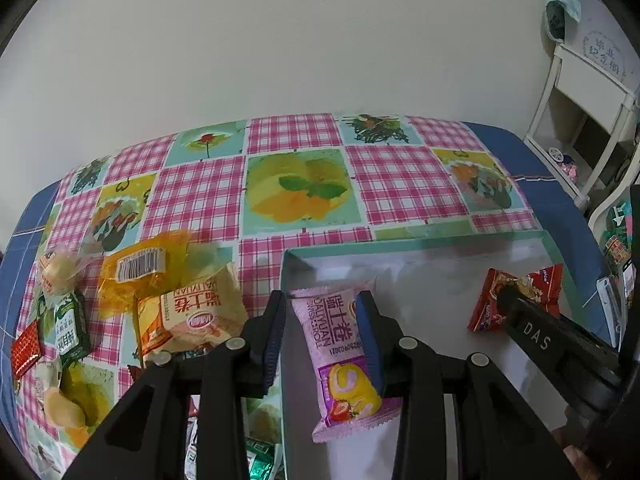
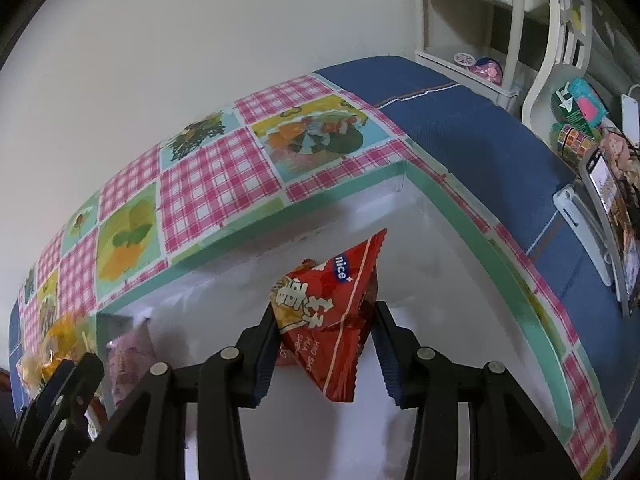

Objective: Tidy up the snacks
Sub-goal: 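Place red bag in tray with right gripper while left places pink bag there, then lift both open grippers away from the white tray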

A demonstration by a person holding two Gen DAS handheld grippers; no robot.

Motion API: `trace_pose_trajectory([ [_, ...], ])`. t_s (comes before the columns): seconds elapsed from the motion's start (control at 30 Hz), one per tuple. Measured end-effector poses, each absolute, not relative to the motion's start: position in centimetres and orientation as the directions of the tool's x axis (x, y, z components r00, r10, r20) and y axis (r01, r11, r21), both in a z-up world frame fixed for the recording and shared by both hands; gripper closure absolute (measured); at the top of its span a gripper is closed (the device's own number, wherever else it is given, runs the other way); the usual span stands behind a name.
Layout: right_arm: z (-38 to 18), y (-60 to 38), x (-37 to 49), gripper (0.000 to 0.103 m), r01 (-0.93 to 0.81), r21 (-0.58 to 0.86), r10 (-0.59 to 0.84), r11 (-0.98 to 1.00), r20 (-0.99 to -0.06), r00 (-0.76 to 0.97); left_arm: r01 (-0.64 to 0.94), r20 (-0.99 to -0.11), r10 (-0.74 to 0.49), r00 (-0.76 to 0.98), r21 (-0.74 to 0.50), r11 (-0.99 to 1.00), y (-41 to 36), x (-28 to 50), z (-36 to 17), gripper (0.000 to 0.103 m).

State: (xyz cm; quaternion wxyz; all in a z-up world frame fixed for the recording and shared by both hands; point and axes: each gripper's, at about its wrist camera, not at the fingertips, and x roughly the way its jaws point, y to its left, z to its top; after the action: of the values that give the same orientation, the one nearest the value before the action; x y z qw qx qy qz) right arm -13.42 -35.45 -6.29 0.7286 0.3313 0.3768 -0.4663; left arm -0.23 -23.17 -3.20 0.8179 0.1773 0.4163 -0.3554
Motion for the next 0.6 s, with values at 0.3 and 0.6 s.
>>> trace_pose_trajectory([
  [0.3, -6.1, -35.5, -13.3, 0.024, 0.927, 0.118, -0.411, 0.356, -0.871, 0.269, 0.717, -0.825, -0.399, 0.401, 0.012, 0.697, -22.7, -0.2, -2.4, 0.019],
  [0.6, -3.7, -33.3, -14.5, 0.0, 0.92, 0.08, -0.448, 0.384, -0.855, 0.261, 0.616, -0.832, -0.325, 0.449, 0.024, 0.787, -18.4, 1.1, -1.0, 0.007],
])
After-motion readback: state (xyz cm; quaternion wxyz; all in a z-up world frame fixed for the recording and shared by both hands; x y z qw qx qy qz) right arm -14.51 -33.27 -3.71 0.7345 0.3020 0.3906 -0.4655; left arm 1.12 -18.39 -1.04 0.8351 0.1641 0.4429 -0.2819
